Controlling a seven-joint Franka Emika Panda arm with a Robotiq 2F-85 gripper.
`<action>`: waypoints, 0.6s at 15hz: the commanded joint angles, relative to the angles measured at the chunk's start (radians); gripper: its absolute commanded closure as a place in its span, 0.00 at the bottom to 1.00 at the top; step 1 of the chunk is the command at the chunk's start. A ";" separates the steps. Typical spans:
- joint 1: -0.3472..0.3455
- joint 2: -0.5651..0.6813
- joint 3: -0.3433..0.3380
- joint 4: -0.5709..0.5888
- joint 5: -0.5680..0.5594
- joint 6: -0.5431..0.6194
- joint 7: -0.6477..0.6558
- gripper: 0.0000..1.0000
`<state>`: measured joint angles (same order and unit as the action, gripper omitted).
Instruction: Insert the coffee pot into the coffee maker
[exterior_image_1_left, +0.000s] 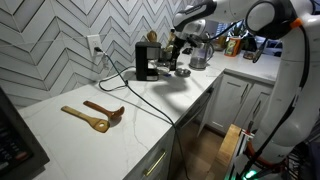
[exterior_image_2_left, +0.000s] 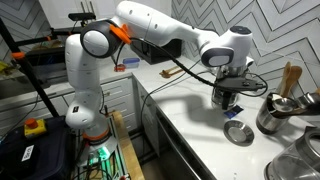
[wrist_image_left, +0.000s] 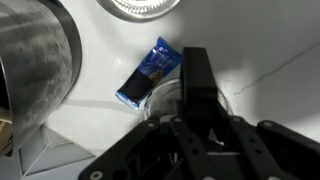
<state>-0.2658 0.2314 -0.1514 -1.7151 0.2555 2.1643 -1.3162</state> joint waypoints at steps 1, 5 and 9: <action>-0.019 -0.009 0.017 -0.018 0.039 0.012 -0.031 0.93; -0.015 0.014 0.025 0.012 0.054 0.004 -0.019 0.93; -0.016 0.038 0.031 0.043 0.054 -0.007 -0.018 0.93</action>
<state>-0.2660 0.2446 -0.1328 -1.7050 0.2931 2.1647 -1.3162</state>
